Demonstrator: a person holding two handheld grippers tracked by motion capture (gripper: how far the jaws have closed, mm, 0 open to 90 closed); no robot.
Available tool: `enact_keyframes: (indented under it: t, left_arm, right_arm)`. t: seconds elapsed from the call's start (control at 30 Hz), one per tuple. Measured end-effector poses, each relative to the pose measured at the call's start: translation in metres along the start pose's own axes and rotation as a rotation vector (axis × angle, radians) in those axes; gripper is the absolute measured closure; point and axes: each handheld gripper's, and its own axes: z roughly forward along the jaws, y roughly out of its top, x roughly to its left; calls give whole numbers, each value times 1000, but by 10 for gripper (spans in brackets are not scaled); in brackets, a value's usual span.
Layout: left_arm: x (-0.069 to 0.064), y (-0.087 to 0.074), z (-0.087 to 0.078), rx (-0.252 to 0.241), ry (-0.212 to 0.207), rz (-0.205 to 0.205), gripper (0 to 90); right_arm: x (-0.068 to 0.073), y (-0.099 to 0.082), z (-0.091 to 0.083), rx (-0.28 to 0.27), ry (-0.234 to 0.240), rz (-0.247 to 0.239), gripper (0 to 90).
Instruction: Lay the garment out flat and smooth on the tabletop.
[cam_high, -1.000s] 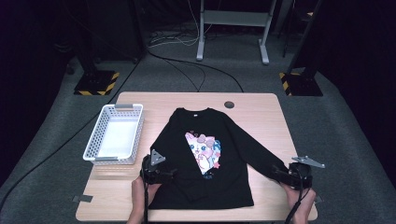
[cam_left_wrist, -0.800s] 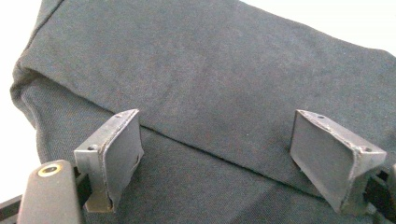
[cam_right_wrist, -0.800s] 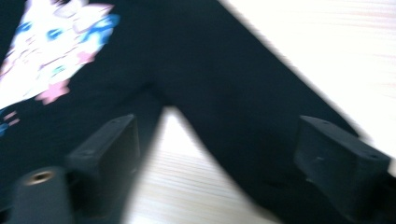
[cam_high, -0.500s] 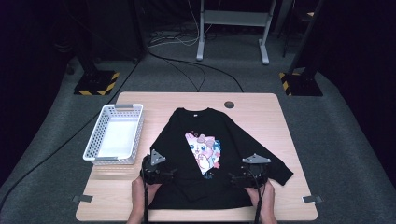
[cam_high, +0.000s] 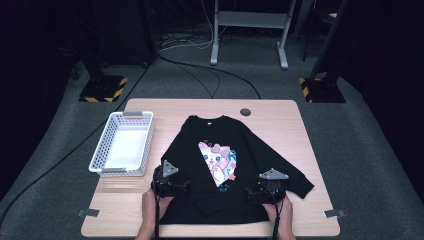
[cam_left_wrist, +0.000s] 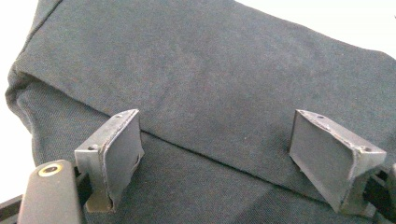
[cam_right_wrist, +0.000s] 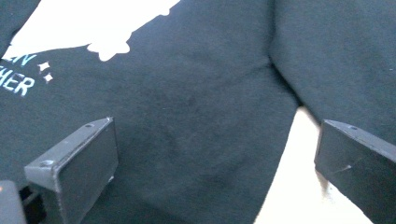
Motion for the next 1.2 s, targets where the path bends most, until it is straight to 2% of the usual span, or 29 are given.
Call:
enact_keyframes:
  t: [0.17, 0.43, 0.6, 0.77, 0.93, 1.0, 1.07, 1.2]
  left_arm:
    - [-9, 6, 6, -1, 4, 1, 171]
    - [-33, 20, 22, -4, -10, 19, 174]
    - [-48, 28, 31, -5, -8, 27, 174]
    - [-61, 33, 35, -8, 10, 28, 174]
    - [-65, 32, 34, -17, 57, 53, 156]
    - [-66, 32, 32, -11, 66, 44, 155]
    - [-65, 31, 29, -1, 69, 18, 150]
    - [-67, 29, 19, 1, 62, -65, 145]
  right_arm:
    - [-9, -2, -2, 0, -16, 17, 0]
    - [-40, -11, -12, -2, -53, 54, 0]
    - [-58, -17, -19, -4, -55, 59, 0]
    - [-70, -21, -23, -7, -68, 68, 7]
    - [-72, -21, -23, -7, -72, 77, 8]
    - [-72, -21, -23, -7, -70, 77, 8]
    - [-72, -21, -23, -7, -70, 77, 7]
    - [-73, -21, -23, -9, -69, 76, 7]
